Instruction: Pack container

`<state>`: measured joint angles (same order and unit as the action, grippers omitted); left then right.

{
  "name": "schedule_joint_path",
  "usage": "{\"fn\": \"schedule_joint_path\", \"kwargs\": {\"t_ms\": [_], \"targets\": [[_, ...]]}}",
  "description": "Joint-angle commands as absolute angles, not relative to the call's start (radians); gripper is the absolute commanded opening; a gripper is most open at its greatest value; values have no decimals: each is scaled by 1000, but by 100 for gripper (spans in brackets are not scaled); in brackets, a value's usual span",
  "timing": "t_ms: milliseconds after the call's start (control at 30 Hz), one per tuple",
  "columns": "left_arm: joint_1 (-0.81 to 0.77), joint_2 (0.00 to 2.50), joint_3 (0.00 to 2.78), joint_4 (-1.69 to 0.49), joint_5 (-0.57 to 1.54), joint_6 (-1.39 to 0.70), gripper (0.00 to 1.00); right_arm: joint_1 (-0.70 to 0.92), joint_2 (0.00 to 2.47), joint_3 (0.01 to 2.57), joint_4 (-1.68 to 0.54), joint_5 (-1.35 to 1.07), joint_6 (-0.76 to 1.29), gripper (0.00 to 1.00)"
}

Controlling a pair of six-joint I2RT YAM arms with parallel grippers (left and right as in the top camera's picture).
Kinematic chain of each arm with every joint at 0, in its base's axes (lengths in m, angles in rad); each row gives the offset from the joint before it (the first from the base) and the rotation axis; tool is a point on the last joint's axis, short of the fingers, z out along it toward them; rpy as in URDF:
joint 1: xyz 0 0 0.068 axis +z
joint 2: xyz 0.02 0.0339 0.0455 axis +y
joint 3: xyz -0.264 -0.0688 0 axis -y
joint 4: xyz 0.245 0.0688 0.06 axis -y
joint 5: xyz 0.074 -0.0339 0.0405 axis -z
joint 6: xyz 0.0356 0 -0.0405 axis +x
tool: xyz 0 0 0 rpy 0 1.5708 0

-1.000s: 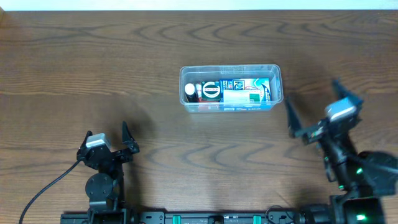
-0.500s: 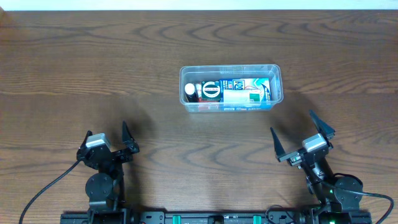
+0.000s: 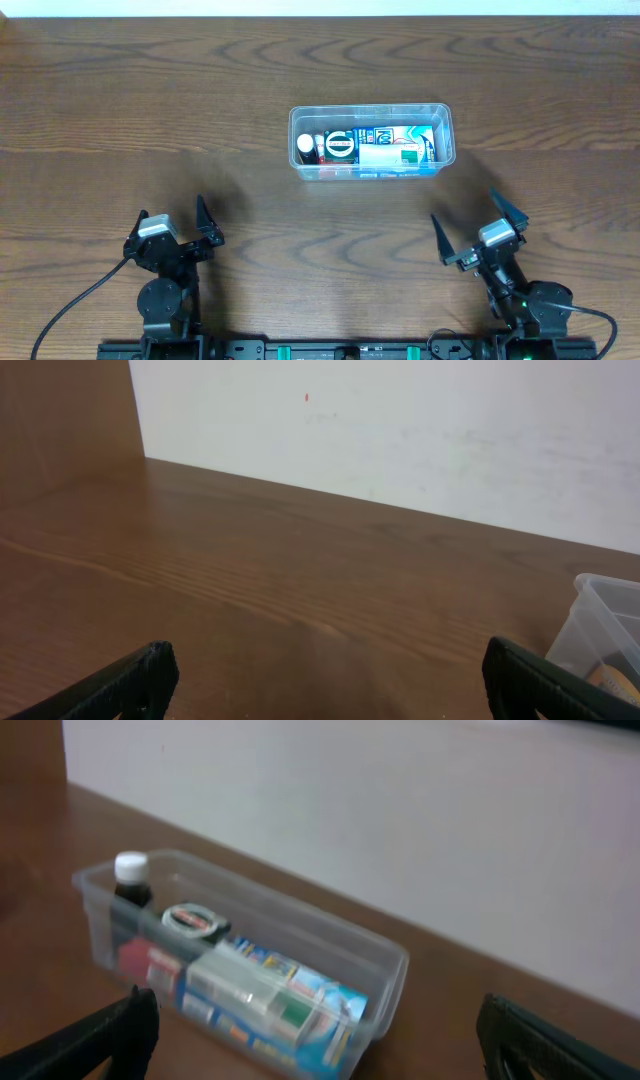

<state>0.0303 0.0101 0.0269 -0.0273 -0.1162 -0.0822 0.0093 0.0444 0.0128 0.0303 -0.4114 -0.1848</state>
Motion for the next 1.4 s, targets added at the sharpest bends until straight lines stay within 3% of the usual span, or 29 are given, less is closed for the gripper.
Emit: {"fn": "schedule_joint_path", "kwargs": {"t_ms": [0, 267, 1367], "targets": [[35, 6, 4, -62, -139, -88, 98, -8, 28, 6, -2, -407, -188, 99], [35, 6, 4, -62, -139, -88, 98, -12, 22, 6, -32, -212, -46, 99], [35, 6, 4, -62, -139, -88, 98, -12, 5, 6, -56, -190, -68, 99]]}}
